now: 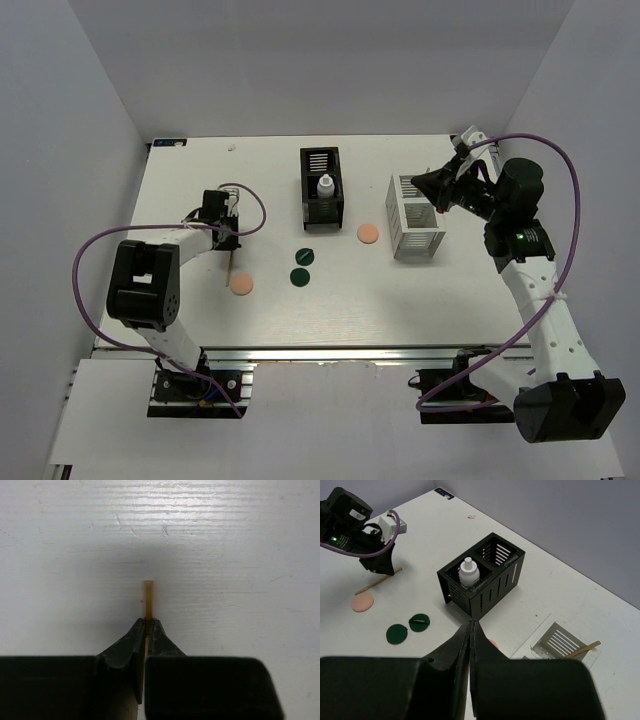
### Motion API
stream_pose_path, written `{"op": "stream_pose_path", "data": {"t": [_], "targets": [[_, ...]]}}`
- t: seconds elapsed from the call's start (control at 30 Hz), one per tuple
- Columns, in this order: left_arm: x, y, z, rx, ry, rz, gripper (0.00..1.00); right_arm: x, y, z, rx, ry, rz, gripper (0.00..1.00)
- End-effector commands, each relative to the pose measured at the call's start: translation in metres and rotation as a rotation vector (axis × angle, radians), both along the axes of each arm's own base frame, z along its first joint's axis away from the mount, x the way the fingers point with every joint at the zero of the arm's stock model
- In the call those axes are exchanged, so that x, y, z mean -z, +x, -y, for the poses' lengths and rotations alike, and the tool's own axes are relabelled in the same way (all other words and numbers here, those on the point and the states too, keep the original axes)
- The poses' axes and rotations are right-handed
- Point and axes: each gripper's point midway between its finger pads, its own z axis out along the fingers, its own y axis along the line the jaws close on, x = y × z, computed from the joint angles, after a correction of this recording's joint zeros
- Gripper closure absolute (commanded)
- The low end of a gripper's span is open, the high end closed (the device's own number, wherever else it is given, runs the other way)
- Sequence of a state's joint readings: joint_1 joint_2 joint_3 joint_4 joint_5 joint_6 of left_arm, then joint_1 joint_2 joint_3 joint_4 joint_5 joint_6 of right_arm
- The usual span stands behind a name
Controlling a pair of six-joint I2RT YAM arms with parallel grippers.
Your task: Organize the makeup
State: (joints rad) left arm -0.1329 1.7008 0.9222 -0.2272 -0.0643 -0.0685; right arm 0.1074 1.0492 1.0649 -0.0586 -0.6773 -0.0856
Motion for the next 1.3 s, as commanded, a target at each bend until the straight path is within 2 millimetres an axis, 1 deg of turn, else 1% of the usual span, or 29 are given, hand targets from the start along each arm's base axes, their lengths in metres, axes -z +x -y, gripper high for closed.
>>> {"op": "stream_pose_path", "data": {"t": [0.0,0.07,0.1,0.2,0.23,0.37,0.47,0.5,0.53,0.6,0.63,0.7,0.73,0.77,0.8,0.83,0.87,0.9,0.93,0.97,1.0,1.03,1.07,1.1,1.13,1.17,1.2,1.23,1.27], "targets": [[-0.035,0.008,0.013,-0.046,-0.114,0.105,0.95,-0.007,-0.006,0.002,0.001,0.009,0.021,0.96],[-0.060,0.016,0.018,-0.086,-0.177,0.176,0.97,-0.007,-0.007,0.003,0.006,0.010,0.020,0.96],[-0.088,0.023,0.022,-0.093,-0.219,0.259,0.99,-0.006,-0.007,0.004,0.011,0.010,0.020,0.96],[-0.132,0.029,0.042,-0.084,-0.364,0.378,1.00,-0.004,-0.006,0.006,0.018,0.009,0.015,0.96],[-0.156,0.027,0.048,-0.066,-0.406,0.438,1.00,-0.005,-0.007,0.006,0.017,0.008,0.018,0.96],[-0.216,0.017,0.085,0.039,-0.607,0.576,1.00,-0.001,-0.005,0.010,0.039,0.011,0.009,0.96],[-0.255,0.002,0.127,0.163,-0.749,0.652,1.00,-0.001,-0.001,0.013,0.069,0.021,0.003,0.96],[-0.276,0.000,0.141,0.214,-0.791,0.709,1.00,0.000,0.000,0.015,0.081,0.023,-0.002,0.96],[-0.286,-0.010,0.167,0.278,-0.828,0.713,1.00,0.000,0.002,0.017,0.098,0.027,-0.004,0.97],[-0.313,-0.008,0.198,0.347,-0.874,0.768,1.00,0.003,0.006,0.023,0.149,0.035,-0.017,1.00],[-0.319,-0.016,0.223,0.405,-0.902,0.760,1.00,0.005,0.007,0.025,0.158,0.034,-0.020,1.00],[-0.315,-0.006,0.253,0.453,-0.914,0.747,1.00,0.008,0.008,0.029,0.188,0.028,-0.028,1.00],[-0.333,-0.006,0.271,0.502,-0.927,0.781,1.00,0.010,0.009,0.032,0.205,0.026,-0.032,1.00],[-0.320,0.005,0.287,0.517,-0.920,0.762,1.00,0.008,0.006,0.034,0.214,0.028,-0.021,1.00],[-0.321,0.005,0.303,0.548,-0.929,0.762,1.00,0.011,0.005,0.036,0.223,0.025,-0.023,1.00],[-0.341,0.009,0.314,0.586,-0.939,0.812,1.00,0.010,0.005,0.038,0.236,0.025,-0.016,1.00],[-0.347,0.013,0.323,0.609,-0.945,0.837,1.00,0.007,0.003,0.043,0.263,0.025,0.003,1.00],[-0.329,0.022,0.342,0.625,-0.937,0.811,1.00,0.007,0.002,0.045,0.276,0.024,0.009,1.00],[-0.350,0.026,0.352,0.656,-0.950,0.864,1.00,0.010,0.002,0.048,0.292,0.022,0.006,1.00],[-0.351,0.031,0.361,0.668,-0.948,0.885,1.00,0.007,0.000,0.053,0.317,0.022,0.022,1.00],[-0.328,0.039,0.381,0.674,-0.925,0.855,1.00,0.007,-0.001,0.055,0.327,0.020,0.025,1.00],[-0.325,0.046,0.387,0.671,-0.904,0.870,1.00,0.011,-0.002,0.056,0.336,0.020,0.018,1.00],[-0.344,0.051,0.395,0.683,-0.920,0.917,1.00,0.009,-0.004,0.060,0.355,0.020,0.031,1.00],[-0.319,0.061,0.410,0.681,-0.906,0.882,1.00,0.009,-0.006,0.062,0.363,0.018,0.035,1.00],[-0.317,0.066,0.417,0.684,-0.895,0.892,1.00,0.013,-0.006,0.065,0.383,0.014,0.032,1.00],[-0.333,0.072,0.423,0.686,-0.900,0.937,1.00,0.011,-0.009,0.067,0.394,0.018,0.044,1.00],[-0.329,0.074,0.432,0.694,-0.894,0.942,1.00,0.010,-0.010,0.070,0.407,0.020,0.052,1.00],[-0.309,0.082,0.442,0.694,-0.876,0.926,1.00,0.012,-0.010,0.072,0.424,0.020,0.052,1.00],[-0.306,0.086,0.445,0.689,-0.871,0.928,1.00,0.014,-0.013,0.073,0.429,0.021,0.052,1.00]]}}
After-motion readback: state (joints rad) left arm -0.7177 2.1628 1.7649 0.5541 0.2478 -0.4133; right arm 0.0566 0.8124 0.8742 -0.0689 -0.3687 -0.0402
